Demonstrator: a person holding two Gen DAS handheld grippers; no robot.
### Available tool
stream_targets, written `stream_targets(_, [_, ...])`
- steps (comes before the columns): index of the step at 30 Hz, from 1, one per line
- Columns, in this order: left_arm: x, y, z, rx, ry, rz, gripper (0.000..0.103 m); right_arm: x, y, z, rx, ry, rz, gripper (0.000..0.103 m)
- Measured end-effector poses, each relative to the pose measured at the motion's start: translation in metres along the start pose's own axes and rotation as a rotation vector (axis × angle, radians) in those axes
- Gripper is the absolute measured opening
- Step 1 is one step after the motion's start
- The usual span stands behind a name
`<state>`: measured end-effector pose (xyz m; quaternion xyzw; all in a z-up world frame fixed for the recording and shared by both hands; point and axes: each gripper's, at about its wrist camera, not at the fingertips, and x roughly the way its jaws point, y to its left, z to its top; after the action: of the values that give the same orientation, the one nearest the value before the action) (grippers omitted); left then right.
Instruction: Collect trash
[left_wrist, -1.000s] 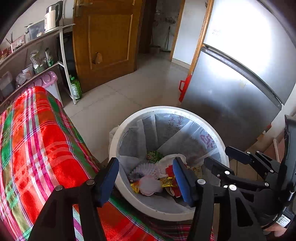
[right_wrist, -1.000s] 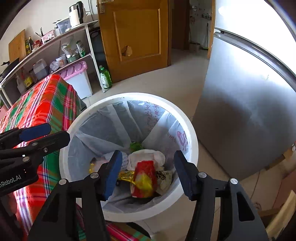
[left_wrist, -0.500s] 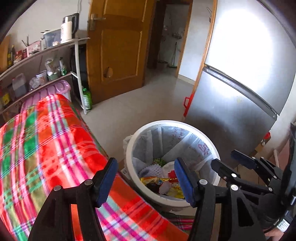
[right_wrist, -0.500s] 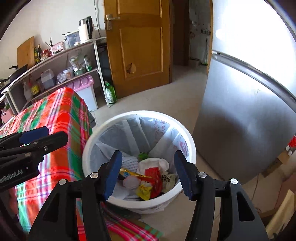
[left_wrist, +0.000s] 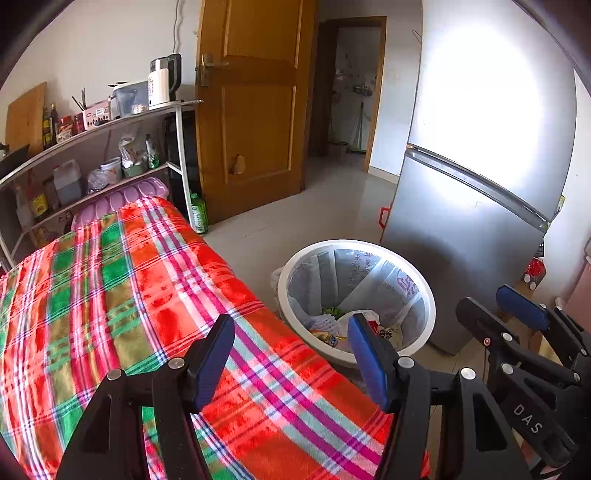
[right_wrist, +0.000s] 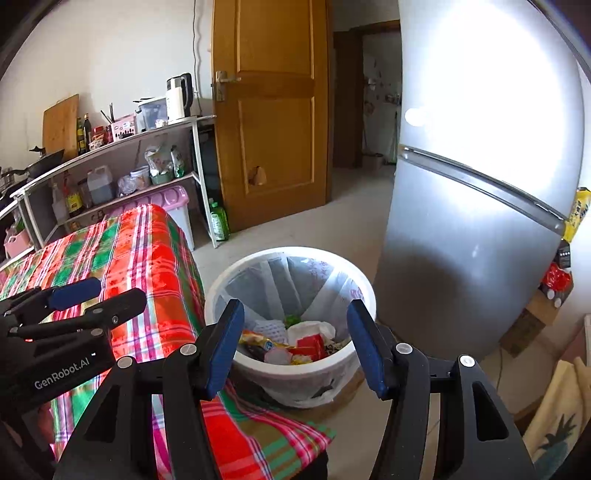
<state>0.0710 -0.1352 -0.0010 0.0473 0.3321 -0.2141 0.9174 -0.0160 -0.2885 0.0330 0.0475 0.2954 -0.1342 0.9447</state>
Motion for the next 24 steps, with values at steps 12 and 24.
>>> stream_targets(12, [-0.013,-0.004,-0.015,-0.001,-0.009,0.053,0.064,-0.013,0.002,-0.008,0.016,-0.025,-0.020,0.059])
stream_targets(24, [-0.017,-0.005,-0.017,-0.012,-0.017,0.049,0.064,-0.010,0.003,-0.012,0.016,-0.013,-0.014,0.059])
